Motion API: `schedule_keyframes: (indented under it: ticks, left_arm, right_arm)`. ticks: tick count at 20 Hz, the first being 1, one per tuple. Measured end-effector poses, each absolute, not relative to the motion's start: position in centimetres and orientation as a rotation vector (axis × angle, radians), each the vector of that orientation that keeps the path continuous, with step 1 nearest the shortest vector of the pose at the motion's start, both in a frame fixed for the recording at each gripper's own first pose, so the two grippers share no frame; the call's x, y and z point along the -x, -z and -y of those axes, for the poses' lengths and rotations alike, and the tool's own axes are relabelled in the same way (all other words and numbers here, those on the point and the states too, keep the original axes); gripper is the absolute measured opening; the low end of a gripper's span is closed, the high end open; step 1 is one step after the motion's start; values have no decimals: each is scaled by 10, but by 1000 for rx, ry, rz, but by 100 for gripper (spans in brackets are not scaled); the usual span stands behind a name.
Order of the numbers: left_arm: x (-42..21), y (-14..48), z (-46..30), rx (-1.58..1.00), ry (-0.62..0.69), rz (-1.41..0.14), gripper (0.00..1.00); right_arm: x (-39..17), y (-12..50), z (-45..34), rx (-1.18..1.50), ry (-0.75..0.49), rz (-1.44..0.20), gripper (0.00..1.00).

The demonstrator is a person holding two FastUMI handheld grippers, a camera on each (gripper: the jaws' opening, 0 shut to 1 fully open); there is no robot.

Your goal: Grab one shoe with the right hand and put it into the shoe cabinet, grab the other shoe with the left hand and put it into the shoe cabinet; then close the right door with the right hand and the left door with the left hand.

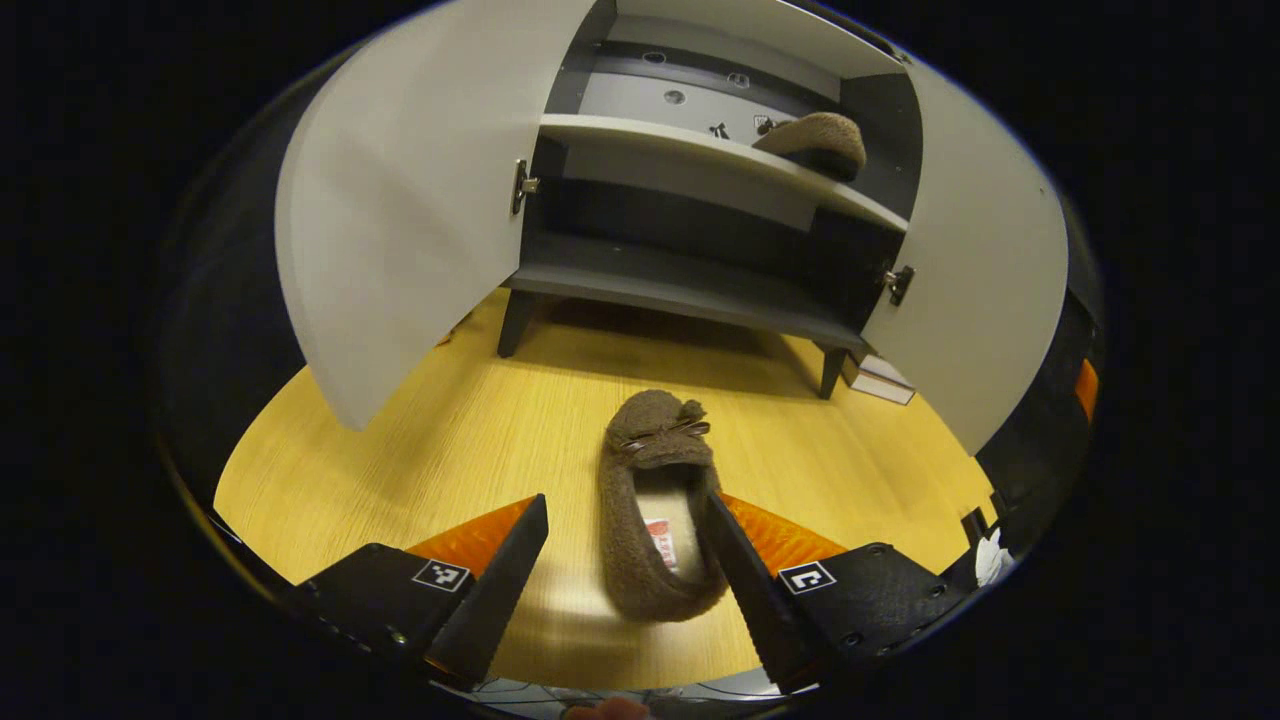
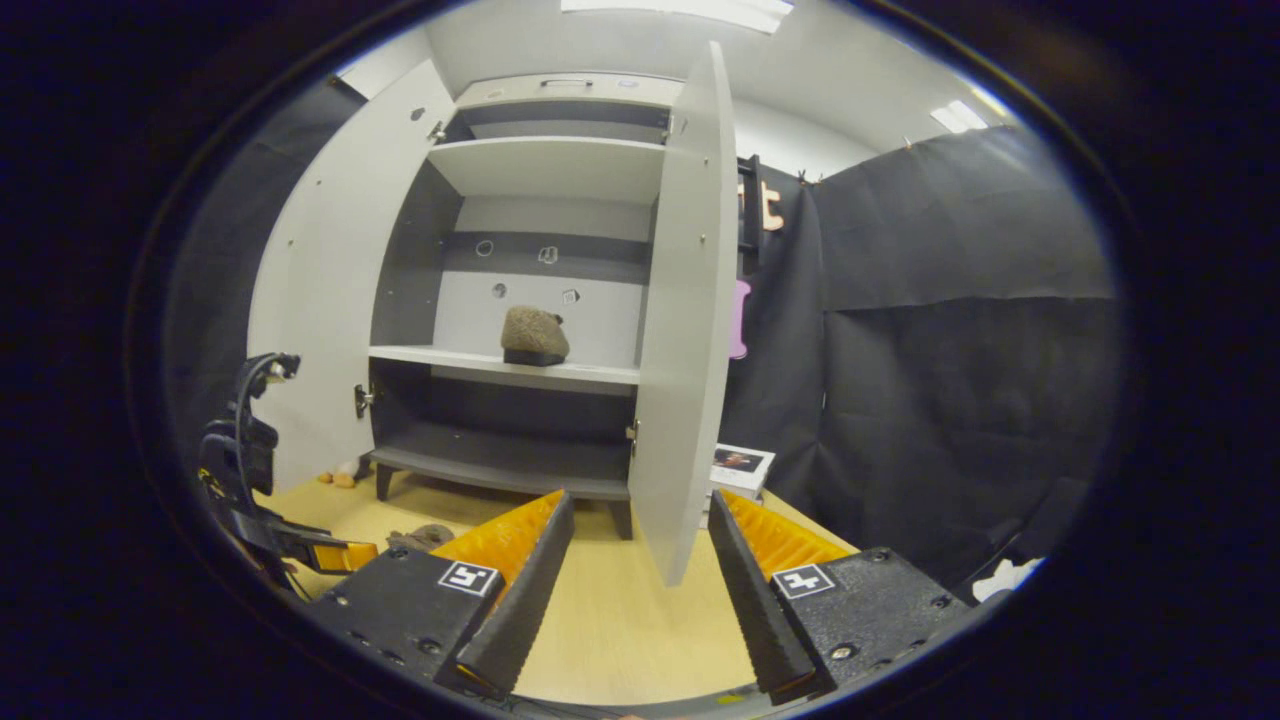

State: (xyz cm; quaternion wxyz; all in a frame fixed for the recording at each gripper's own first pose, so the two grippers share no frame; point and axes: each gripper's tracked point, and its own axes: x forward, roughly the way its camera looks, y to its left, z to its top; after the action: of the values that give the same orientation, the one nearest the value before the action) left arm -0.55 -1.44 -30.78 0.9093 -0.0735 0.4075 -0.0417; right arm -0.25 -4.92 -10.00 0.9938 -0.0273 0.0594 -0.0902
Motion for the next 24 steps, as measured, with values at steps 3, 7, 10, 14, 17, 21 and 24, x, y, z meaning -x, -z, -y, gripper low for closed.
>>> schedule_keyframes:
  ticks: [3,7,10,14,17,21,24]
  left_arm:
    - [-4,338,0,144,43,-902,96]
    - [-9,357,-2,162,8,-937,96]
    - [-12,358,0,155,13,-937,96]
    - [-21,362,2,171,26,-926,93]
    - [-33,367,4,189,15,-897,93]
    - [-45,368,17,213,34,-847,65]
    - [-50,366,12,133,-27,-810,11]
  right_arm:
    - [1,103,49,64,178,-134,85]
    - [-2,108,47,76,169,-153,86]
    - [-8,111,46,86,165,-167,85]
    - [-13,115,47,78,167,-185,85]
    - [-15,118,48,83,170,-194,85]
    - [-16,121,52,84,174,-207,85]
    - [-18,123,53,92,170,-212,85]
